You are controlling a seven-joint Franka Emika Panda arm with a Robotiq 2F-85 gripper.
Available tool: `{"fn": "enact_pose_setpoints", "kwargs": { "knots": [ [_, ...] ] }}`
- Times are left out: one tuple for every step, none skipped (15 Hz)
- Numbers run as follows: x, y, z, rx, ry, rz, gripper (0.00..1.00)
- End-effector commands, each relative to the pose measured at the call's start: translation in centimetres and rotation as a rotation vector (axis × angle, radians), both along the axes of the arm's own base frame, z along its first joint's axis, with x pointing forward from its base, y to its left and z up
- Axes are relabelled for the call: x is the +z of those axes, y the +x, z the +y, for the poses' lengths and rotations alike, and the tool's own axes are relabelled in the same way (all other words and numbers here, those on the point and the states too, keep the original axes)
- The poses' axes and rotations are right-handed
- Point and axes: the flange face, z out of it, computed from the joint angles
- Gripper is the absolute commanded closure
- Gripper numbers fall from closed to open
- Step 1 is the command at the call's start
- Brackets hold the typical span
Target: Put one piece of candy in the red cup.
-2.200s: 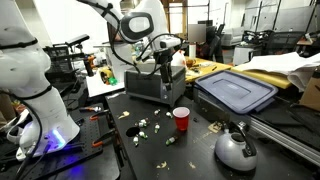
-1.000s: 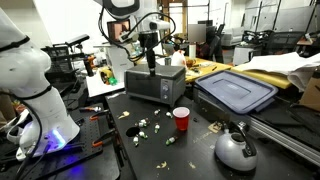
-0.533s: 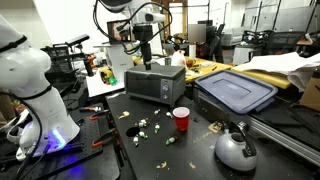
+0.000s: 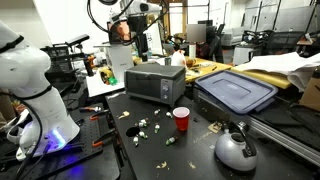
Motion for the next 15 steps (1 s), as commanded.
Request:
{"fn": "enact_pose_setpoints", "kwargs": {
  "knots": [
    [1.6, -1.1, 1.2, 0.051, 0.028, -0.006, 0.00],
    [1.9, -1.2, 1.4, 0.063, 0.030, -0.008, 0.00],
    [2.2, -1.3, 1.6, 0.070, 0.031, -0.010, 0.00],
    [2.4, -1.4, 1.8, 0.079, 0.032, -0.012, 0.00],
    [2.7, -1.5, 2.0, 0.088, 0.033, -0.016, 0.00],
    [2.9, -1.6, 2.1, 0.092, 0.036, -0.018, 0.00],
    [3.2, -1.6, 2.4, 0.094, 0.038, -0.021, 0.00],
    [3.4, -1.7, 2.6, 0.096, 0.039, -0.022, 0.00],
    [3.6, -1.8, 2.7, 0.090, 0.042, -0.021, 0.00],
    [3.8, -1.8, 2.8, 0.079, 0.045, -0.012, 0.00],
    [2.9, -1.3, 2.2, 0.073, 0.025, -0.020, 0.00],
    [2.9, -1.3, 2.3, 0.073, 0.025, -0.021, 0.00],
    [2.9, -1.3, 2.2, 0.073, 0.025, -0.020, 0.00],
    [2.8, -1.3, 2.2, 0.072, 0.025, -0.018, 0.00],
    [2.8, -1.3, 2.2, 0.071, 0.025, -0.017, 0.00]
  ]
}}
